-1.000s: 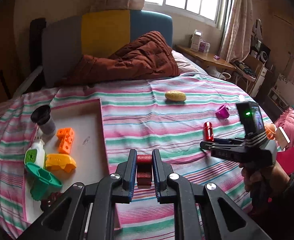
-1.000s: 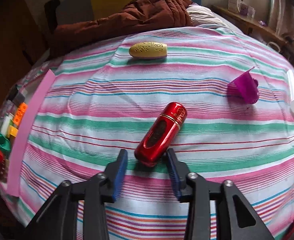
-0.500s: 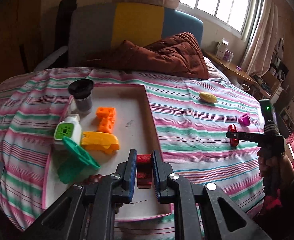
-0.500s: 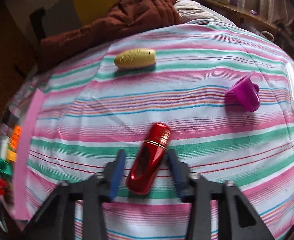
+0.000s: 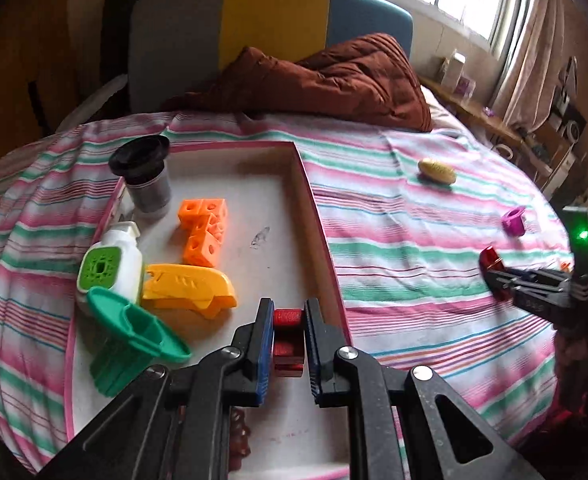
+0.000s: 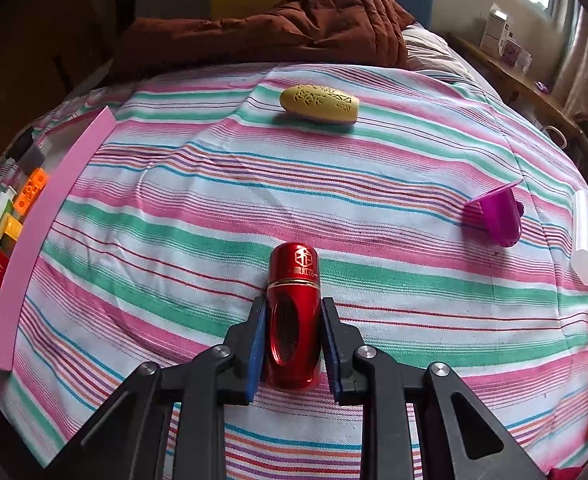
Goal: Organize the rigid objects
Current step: 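Carry the red block to the tray and release with the left gripper, then carry the red metal tube toward the tray with the right gripper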
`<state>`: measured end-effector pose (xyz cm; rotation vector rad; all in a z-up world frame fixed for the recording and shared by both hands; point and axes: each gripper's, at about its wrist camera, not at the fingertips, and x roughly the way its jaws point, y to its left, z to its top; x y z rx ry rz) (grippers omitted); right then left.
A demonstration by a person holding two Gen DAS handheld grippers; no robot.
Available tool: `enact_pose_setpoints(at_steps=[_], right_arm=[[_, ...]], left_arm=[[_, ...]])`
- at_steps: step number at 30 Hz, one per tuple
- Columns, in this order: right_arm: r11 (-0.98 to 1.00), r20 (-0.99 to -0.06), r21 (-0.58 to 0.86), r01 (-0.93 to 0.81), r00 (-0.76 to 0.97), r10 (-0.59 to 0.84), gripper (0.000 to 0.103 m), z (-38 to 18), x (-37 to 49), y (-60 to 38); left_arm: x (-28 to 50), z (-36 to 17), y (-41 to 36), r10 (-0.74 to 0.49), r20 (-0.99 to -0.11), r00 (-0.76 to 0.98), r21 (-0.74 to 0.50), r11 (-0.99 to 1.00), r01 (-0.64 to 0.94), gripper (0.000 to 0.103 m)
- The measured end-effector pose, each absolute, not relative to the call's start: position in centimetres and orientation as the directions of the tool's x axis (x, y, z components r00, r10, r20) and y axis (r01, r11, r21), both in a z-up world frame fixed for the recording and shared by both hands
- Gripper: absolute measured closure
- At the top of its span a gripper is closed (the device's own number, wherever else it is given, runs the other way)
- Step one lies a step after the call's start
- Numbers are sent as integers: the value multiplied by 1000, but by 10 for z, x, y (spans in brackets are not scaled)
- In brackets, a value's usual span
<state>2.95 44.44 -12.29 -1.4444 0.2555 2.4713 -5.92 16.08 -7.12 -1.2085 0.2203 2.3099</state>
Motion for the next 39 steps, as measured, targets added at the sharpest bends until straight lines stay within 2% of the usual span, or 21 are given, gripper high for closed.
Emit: enact_pose_setpoints(at_steps=[8,16,23,30,39], right_arm=[[-946,-865,38,-323,-484,131,77,-123,31,446],[-947,-865,26,-319,-483,139,77,-122,29,444],[-949,-865,17,-316,-480,144,77,-123,28,443],[-951,-867,18,-310,-478,139,77,-123,27,444],[-952,-869,13,-307,-474,141,77,-124,26,445]], left_arm=[[-60,-75,160,342,-801,-491,-44,-852,-521,89],[-49,-73,144,347,-790,-505,-47,-856,-514,89],[-60,-73,130,404,-777,-483,-134,-855,-501,88],[-60,-69,126,457,-766,-452,-189,-833,-520,69],[-55,-49,107,470,-725,-503,-223,-852,-474,67]])
